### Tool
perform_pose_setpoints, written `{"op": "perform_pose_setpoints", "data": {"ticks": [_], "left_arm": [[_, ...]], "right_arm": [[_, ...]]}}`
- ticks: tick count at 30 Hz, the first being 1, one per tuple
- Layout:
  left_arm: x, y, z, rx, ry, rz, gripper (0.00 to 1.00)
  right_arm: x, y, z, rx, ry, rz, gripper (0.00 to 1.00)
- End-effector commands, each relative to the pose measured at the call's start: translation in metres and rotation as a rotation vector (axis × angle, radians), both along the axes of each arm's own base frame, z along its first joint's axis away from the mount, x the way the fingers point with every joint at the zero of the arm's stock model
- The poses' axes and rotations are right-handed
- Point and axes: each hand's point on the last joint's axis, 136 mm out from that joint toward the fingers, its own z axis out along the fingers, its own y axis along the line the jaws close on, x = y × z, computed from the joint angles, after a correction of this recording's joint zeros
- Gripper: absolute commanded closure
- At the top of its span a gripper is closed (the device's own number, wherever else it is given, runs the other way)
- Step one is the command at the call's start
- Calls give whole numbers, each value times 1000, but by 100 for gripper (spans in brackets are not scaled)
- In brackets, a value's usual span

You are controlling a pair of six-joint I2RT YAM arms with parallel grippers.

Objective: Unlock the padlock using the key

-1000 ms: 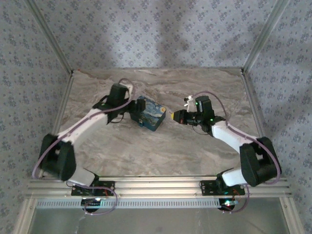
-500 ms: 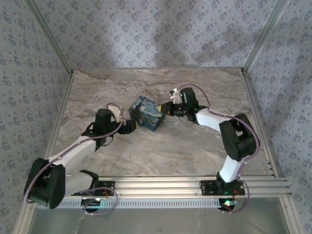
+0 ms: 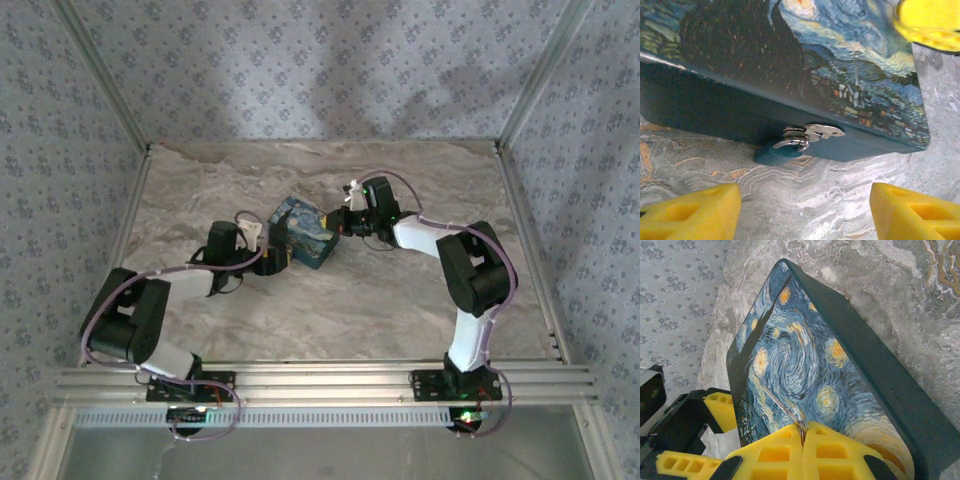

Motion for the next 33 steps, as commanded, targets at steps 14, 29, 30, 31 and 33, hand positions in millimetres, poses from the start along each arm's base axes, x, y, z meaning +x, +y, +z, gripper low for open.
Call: {"op": "perform_pose_setpoints", "data": {"ticks": [14, 29, 30, 31, 33], "left_arm": [[21, -24, -13, 76, -118, -94, 40], [18, -38, -28, 100, -105, -129, 49], [18, -38, -29, 102, -103, -129, 50], [17, -39, -29, 102, -100, -128, 52], [16, -40, -30, 109, -98, -126, 53]], "right_arm": [[-4, -10, -25, -90, 52, 2, 100], [-4, -11, -25, -89, 56, -3, 100], [-4, -11, -26, -90, 58, -4, 100], [-5, -11, -26, -89, 58, -3, 100], [-5, -10, -25, -88, 57, -3, 100]]}}
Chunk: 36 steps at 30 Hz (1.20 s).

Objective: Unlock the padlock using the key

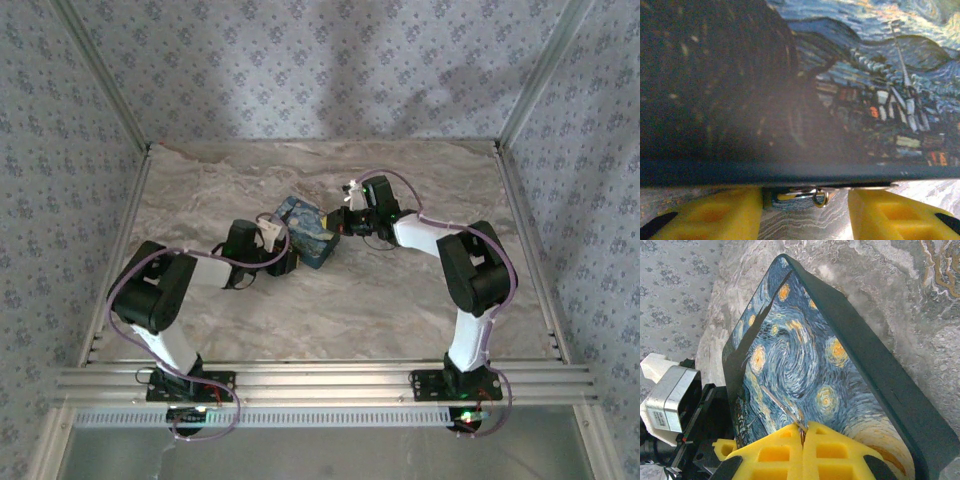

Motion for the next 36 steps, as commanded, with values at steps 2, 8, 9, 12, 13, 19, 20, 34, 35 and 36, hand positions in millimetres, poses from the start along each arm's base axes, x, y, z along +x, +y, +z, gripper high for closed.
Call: {"op": "perform_pose_setpoints", "data": {"ticks": [2, 8, 9, 12, 13, 19, 20, 34, 35, 36], "left_arm": [[-1, -10, 1, -1, -11, -21, 54], [1, -12, 2, 7, -14, -6, 58], [1, -12, 2, 9, -14, -4, 59], [2, -12, 0, 15, -13, 6, 61], [2, -13, 0, 15, -13, 5, 61], [2, -15, -3, 25, -10, 15, 65], [2, -15, -4, 24, -9, 16, 66], [-2, -19, 20, -9, 18, 38, 79], [-4, -20, 24, -14, 28, 41, 80], [-4, -21, 28, -20, 38, 46, 80]], "right_arm": [[-4, -9, -23, -60, 66, -20, 100], [-5, -9, -23, -58, 66, -20, 100], [-5, -9, -22, -58, 66, -20, 100], [-5, -10, -24, -57, 69, -24, 100], [-5, -10, -23, -56, 69, -23, 100], [-6, -9, -23, -54, 72, -25, 100], [-5, -10, -23, -53, 73, -24, 100], [-1, -12, 8, -20, -38, -48, 100], [-1, -13, 11, -20, -52, -56, 100], [-1, -15, 15, -19, -65, -62, 100]]}}
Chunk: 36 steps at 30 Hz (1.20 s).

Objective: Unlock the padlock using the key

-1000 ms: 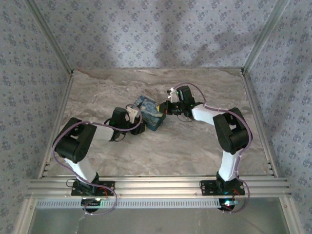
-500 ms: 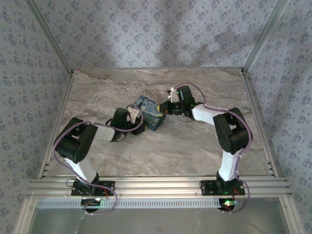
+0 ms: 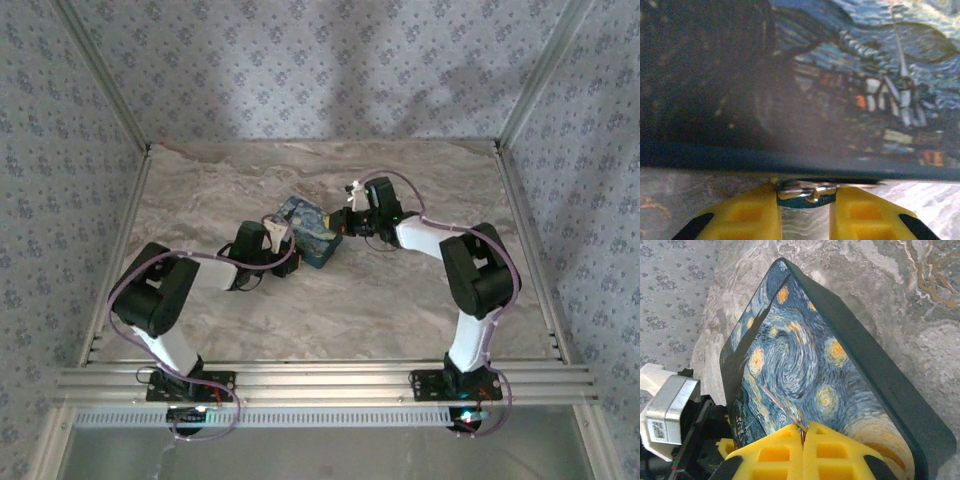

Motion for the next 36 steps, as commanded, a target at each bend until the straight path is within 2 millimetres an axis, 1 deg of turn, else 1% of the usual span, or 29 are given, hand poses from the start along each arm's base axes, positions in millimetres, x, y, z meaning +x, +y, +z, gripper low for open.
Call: {"op": "perform_pose_setpoints", "data": {"ticks": [1, 3, 8, 12, 17, 23, 28, 31, 36], "left_arm": [[0, -12, 31, -55, 8, 1, 80], [-4, -16, 41, -75, 21, 7, 81], [-9, -28, 64, -143, 72, 45, 84], [-11, -40, 73, -193, 121, 67, 85], [-9, -51, 77, -246, 192, 124, 85], [-8, -62, 83, -269, 209, 160, 85], [-6, -68, 89, -285, 227, 195, 86], [-7, -70, 91, -296, 233, 208, 86], [-8, -73, 94, -315, 247, 227, 86]], "right_arm": [[-2, -9, 17, -9, -56, -39, 100], [-4, -15, 24, -17, -80, -63, 100], [-20, -33, 29, -55, -101, -123, 100], [-40, -40, 28, -82, -91, -133, 100], [-65, -49, 24, -112, -78, -148, 100], [-90, -52, 14, -134, -54, -159, 100], [-103, -46, -3, -141, -24, -176, 100], [-104, -42, -14, -144, -12, -193, 100], [-103, -32, -18, -127, -29, -202, 100]]}}
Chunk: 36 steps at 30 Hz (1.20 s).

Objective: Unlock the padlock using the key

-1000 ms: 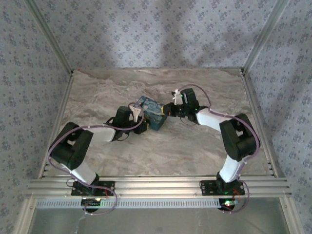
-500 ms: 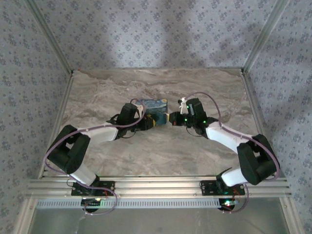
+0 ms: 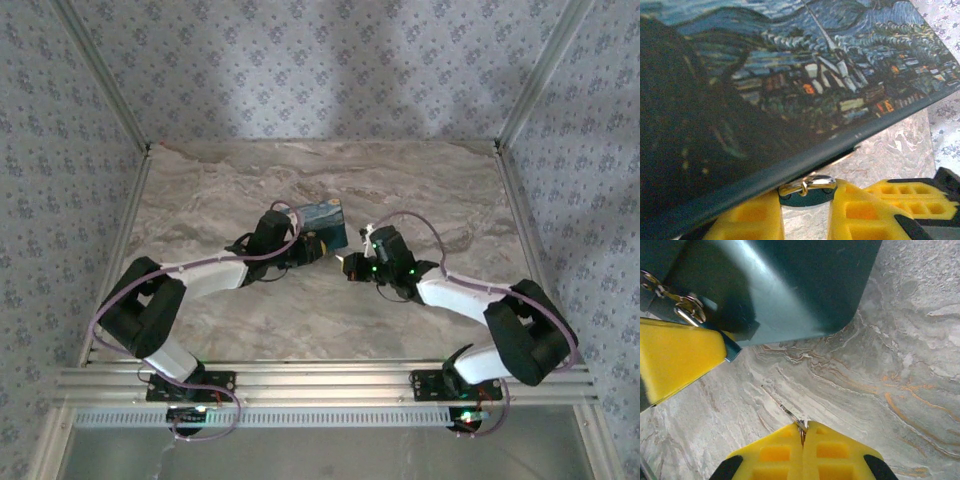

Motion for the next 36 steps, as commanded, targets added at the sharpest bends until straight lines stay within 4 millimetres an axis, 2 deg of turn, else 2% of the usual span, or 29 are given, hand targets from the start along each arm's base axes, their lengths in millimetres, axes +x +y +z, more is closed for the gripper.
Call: {"op": "perform_pose_setpoints", "data": {"ticks": [1, 19, 36], "left_arm": [[10, -10, 24, -58, -33, 30, 86], [9, -14, 26, -84, -17, 43, 86], [8, -15, 24, -84, -11, 46, 86]], "right_arm": [[8, 4, 3, 24, -35, -45, 100], [10, 22, -7, 28, -116, -30, 100], [21, 31, -10, 41, -140, -38, 100]]}}
